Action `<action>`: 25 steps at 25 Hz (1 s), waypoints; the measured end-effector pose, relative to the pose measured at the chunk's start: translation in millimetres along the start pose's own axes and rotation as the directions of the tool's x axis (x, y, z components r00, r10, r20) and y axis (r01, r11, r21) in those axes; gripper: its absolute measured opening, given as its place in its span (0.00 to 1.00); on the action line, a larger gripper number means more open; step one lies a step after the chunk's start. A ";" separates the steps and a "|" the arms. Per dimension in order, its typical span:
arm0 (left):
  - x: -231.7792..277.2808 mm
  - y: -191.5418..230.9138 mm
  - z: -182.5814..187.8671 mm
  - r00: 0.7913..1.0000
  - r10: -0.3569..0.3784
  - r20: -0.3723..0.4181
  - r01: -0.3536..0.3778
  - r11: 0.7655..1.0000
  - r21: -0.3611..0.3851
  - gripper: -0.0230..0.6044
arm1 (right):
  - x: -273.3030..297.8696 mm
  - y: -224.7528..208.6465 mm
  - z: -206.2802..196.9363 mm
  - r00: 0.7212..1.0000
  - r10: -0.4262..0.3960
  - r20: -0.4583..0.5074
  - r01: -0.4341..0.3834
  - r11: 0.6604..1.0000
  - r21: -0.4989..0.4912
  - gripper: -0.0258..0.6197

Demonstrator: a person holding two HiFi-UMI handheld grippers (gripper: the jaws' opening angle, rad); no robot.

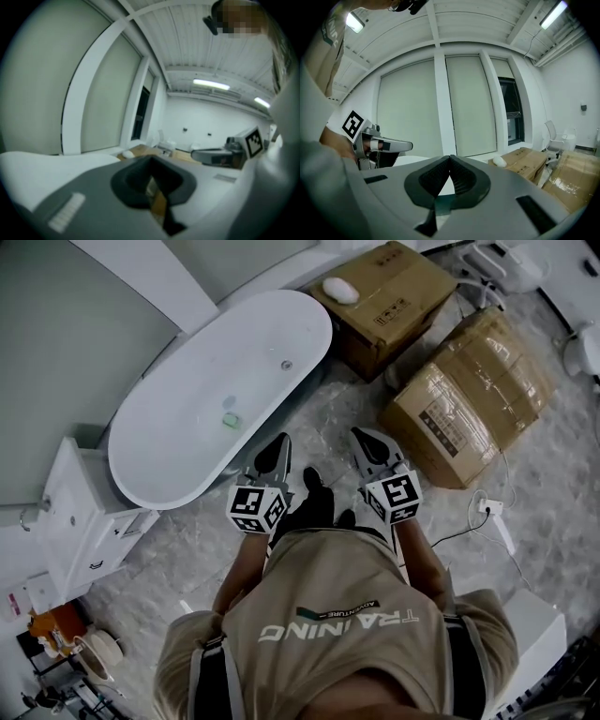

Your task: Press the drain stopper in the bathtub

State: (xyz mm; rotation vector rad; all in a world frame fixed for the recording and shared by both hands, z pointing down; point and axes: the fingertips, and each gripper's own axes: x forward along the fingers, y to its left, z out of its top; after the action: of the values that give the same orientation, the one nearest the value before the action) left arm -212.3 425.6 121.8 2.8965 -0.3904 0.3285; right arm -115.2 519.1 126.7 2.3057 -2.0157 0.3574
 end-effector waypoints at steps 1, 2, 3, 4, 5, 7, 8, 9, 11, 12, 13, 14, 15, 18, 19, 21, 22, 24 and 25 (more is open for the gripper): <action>10.5 6.8 3.9 1.000 -0.010 0.009 0.010 1.000 0.007 0.04 | 9.9 -6.0 4.9 1.000 -0.013 0.004 0.013 1.000 -0.013 0.06; 19.9 13.8 7.6 1.000 -0.019 0.014 0.019 1.000 0.016 0.04 | 18.9 -10.8 9.1 1.000 -0.030 0.004 0.030 0.999 -0.025 0.06; 27.5 20.9 11.8 0.999 -0.030 0.015 0.029 0.999 0.024 0.04 | 26.6 -13.6 13.0 0.999 -0.048 0.000 0.048 0.998 -0.034 0.06; 34.3 28.6 18.1 0.999 -0.041 0.017 0.041 0.999 0.030 0.04 | 34.1 -14.9 17.9 0.998 -0.060 -0.005 0.060 0.997 -0.040 0.06; 41.6 37.2 26.6 0.998 -0.054 0.024 0.053 0.998 0.040 0.04 | 42.3 -15.5 24.6 0.998 -0.066 -0.008 0.066 0.997 -0.046 0.06; 58.0 56.1 44.5 0.997 -0.072 0.042 0.069 0.995 0.074 0.04 | 60.9 -17.0 39.9 0.998 -0.068 -0.004 0.068 0.995 -0.067 0.06; 66.6 64.9 51.1 0.996 -0.079 0.049 0.074 0.993 0.091 0.04 | 70.0 -18.5 46.4 0.997 -0.072 -0.002 0.071 0.993 -0.089 0.06; 74.8 72.2 55.6 0.995 -0.085 0.056 0.079 0.992 0.099 0.04 | 78.1 -20.6 50.9 0.997 -0.077 -0.004 0.077 0.991 -0.114 0.06; 86.9 82.6 58.3 0.993 -0.096 0.067 0.090 0.992 0.083 0.04 | 90.7 -24.9 52.3 0.996 -0.086 -0.016 0.083 0.988 -0.131 0.06; 90.6 86.7 57.6 0.993 -0.099 0.069 0.094 0.993 0.065 0.04 | 95.4 -26.9 50.3 0.996 -0.086 -0.022 0.083 0.990 -0.112 0.06; 93.4 90.6 56.6 0.993 -0.099 0.067 0.096 0.994 0.047 0.04 | 99.7 -29.1 48.4 0.996 -0.085 -0.025 0.082 0.993 -0.086 0.06; 95.7 94.5 56.0 0.993 -0.096 0.064 0.094 0.995 0.034 0.04 | 104.0 -31.8 47.7 0.996 -0.086 -0.026 0.084 0.994 -0.063 0.06; 97.9 98.8 55.5 0.994 -0.092 0.061 0.091 0.995 0.027 0.04 | 108.9 -34.6 48.0 0.996 -0.088 -0.027 0.086 0.995 -0.052 0.06; 106.0 116.1 51.4 0.997 -0.069 0.042 0.069 0.998 0.008 0.04 | 128.0 -42.1 50.1 0.996 -0.080 -0.037 0.077 0.995 -0.060 0.06; 108.9 121.5 49.4 0.998 -0.057 0.035 0.057 0.998 0.000 0.04 | 134.2 -44.6 50.3 0.997 -0.069 -0.040 0.067 0.996 -0.062 0.06; 115.5 130.0 48.7 0.999 -0.027 0.028 0.027 1.000 -0.009 0.04 | 147.1 -52.9 50.1 0.998 -0.045 -0.044 0.042 0.997 -0.063 0.06; 120.3 133.7 50.4 1.000 -0.010 0.029 0.010 1.000 -0.009 0.04 | 155.1 -59.7 50.2 0.998 -0.033 -0.045 0.030 0.998 -0.062 0.06; 135.5 141.9 56.2 0.999 0.026 0.030 -0.026 1.000 -0.003 0.04 | 175.4 -77.7 52.2 0.999 -0.005 -0.042 0.002 0.998 -0.056 0.06; 144.4 146.4 59.6 0.999 0.045 0.027 -0.045 0.999 -0.001 0.04 | 187.0 -87.0 54.1 0.999 0.014 -0.042 -0.016 0.998 -0.055 0.06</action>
State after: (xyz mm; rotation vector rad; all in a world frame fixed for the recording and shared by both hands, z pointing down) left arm -106.3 239.7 124.5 2.8984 -0.4610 0.2961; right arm 0.0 339.6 123.1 2.2334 -1.9983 0.3427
